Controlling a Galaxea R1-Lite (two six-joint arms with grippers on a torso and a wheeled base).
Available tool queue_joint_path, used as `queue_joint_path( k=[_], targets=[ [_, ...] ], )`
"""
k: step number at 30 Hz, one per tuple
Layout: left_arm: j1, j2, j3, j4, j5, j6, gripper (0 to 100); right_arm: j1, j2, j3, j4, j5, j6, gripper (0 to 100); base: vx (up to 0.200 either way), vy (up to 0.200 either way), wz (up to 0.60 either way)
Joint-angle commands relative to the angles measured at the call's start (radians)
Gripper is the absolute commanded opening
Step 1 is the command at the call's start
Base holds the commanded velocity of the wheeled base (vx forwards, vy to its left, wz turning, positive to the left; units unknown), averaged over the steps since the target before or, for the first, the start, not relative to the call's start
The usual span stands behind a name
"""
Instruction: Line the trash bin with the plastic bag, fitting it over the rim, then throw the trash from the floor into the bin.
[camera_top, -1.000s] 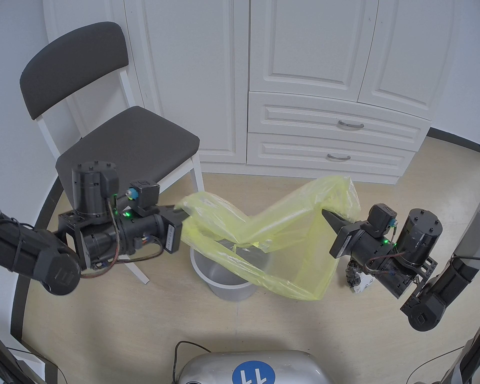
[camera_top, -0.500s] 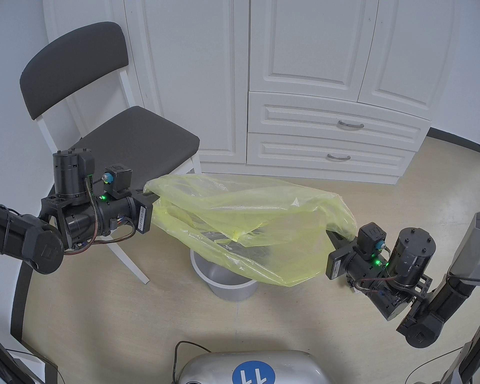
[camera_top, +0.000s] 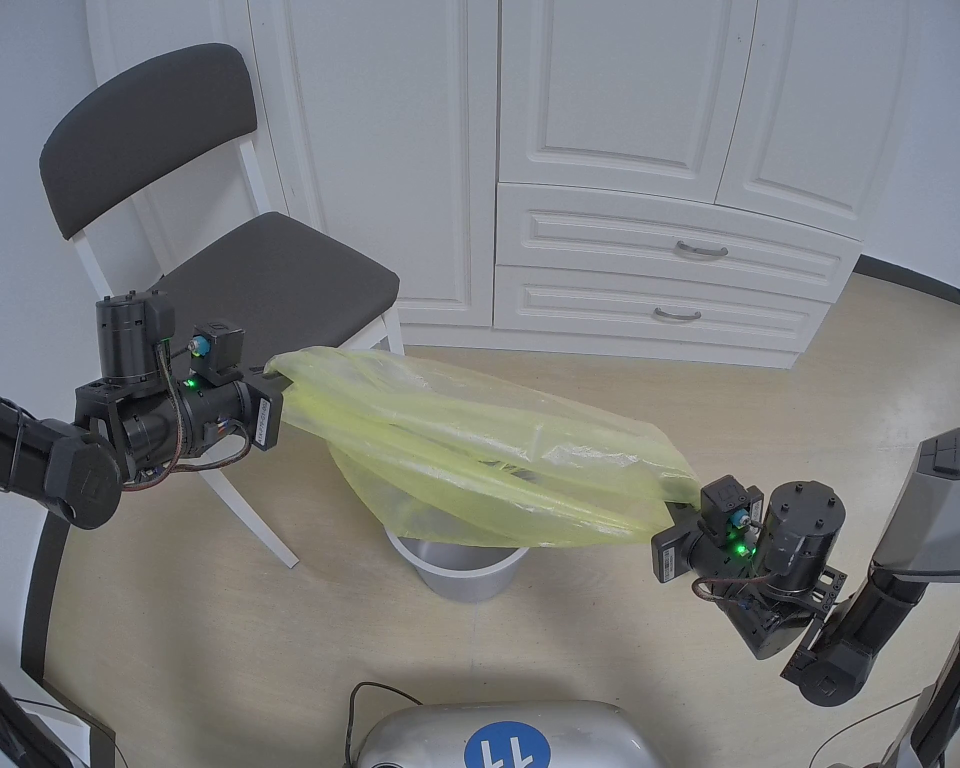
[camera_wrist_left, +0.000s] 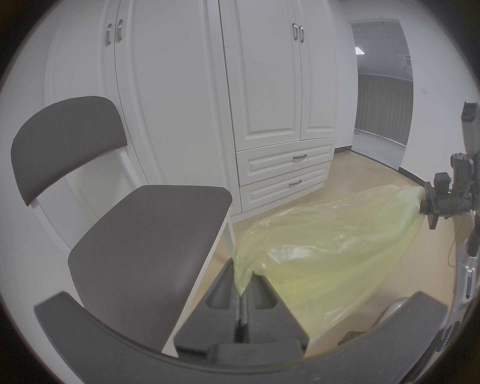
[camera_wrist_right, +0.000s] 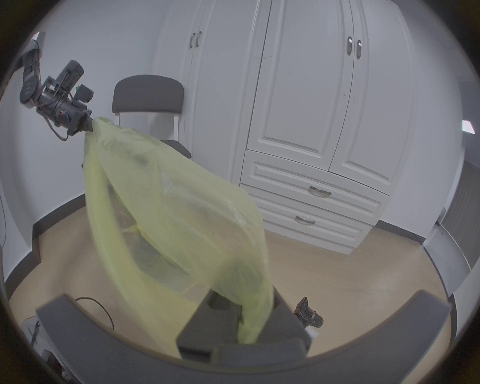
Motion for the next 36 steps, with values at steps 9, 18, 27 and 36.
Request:
queue_joint_path(
  k=[9, 18, 27, 36],
  targets=[
    [0.019, 0.012, -0.007, 0.000, -0.001, 0.000, 0, -0.005, 0.048, 0.003, -0.018, -0.026, -0.016, 0, 0.000, 0.000, 0.00],
    [0.025, 0.014, -0.009, -0.002, 0.001, 0.000, 0, -0.013, 0.049, 0.012, -0.018, -0.026, -0.024, 0, 0.000, 0.000, 0.00],
    [0.034, 0.014, -0.015, -0.002, 0.001, 0.001, 0, -0.027, 0.060, 0.023, -0.018, -0.027, -0.047, 0, 0.000, 0.000, 0.00],
    [0.034, 0.029, -0.019, -0.030, 0.007, 0.000, 0, -0.030, 0.058, 0.028, -0.018, -0.027, -0.051, 0, 0.000, 0.000, 0.00]
  ],
)
